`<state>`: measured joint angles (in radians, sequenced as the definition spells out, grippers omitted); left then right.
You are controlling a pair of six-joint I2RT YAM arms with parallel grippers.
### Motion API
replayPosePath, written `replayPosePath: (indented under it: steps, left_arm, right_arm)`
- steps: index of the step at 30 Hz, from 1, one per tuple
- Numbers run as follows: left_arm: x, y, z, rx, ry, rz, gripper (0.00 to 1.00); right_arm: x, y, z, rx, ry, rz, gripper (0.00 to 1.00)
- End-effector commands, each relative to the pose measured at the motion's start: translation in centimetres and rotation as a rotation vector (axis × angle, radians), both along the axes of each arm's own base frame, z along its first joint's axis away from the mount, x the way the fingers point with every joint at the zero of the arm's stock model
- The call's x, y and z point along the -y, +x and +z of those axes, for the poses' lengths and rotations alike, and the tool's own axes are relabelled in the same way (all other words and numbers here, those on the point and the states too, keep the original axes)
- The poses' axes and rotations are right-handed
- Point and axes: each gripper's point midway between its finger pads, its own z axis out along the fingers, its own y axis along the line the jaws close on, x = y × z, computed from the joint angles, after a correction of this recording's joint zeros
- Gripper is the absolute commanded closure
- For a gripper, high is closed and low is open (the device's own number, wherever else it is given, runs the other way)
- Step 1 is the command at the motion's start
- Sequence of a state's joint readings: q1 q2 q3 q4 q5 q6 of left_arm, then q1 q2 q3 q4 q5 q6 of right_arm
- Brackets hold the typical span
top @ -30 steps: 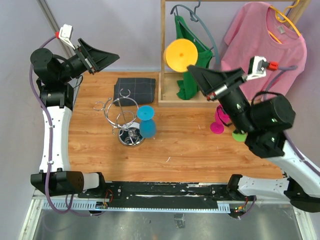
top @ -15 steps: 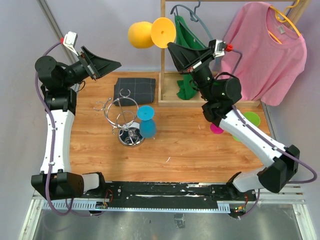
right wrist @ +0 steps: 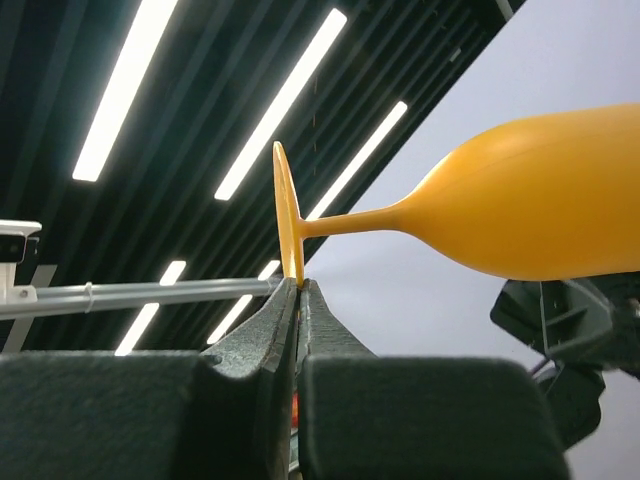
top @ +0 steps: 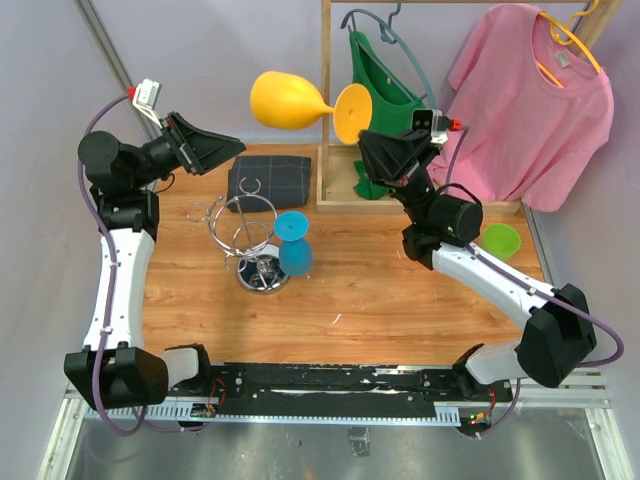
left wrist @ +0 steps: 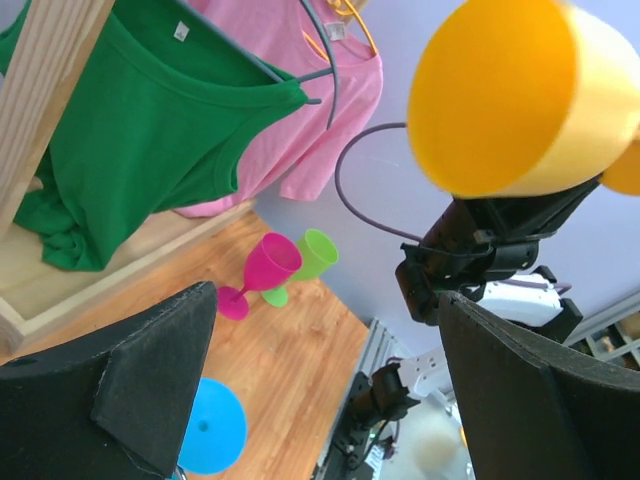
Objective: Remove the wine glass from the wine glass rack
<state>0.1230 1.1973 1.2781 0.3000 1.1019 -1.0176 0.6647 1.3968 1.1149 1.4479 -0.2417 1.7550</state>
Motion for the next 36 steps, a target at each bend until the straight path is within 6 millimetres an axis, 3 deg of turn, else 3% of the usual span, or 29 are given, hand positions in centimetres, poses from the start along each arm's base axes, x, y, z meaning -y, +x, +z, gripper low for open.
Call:
replayPosePath:
  steps: [1,7,16,27,36]
  left_arm:
    - [0.3,-2.0,1.9,0.158,0.044,-0.016,0.03]
    - [0.8,-4.4,3.2,0.225,0.007,-0.06,0.03]
    - [1.4,-7.5,2.4,0.264,0.045,-0.118,0.04]
    - [1.4,-6.8,4.0,0.325,0.063,-0.12,0.03]
    - [3.0,-6.1,5.6,0.422,0.093,-0.187,0.03]
  right_arm:
    - [1.4,-3.4,-1.4,0.091,-0.014,0.07,0.99]
    - [2.0,-3.8,-3.5,0.073,-0.064,0.073,0.99]
    - [1.7,-4.3,-2.4,0.13,-0.081,0.104,0.99]
    - [0.7,-4.3,-1.3,0.149,-0.08,0.161,0.99]
    - [-0.4,-3.5,0.1,0.167,-0.063,0.195,0.99]
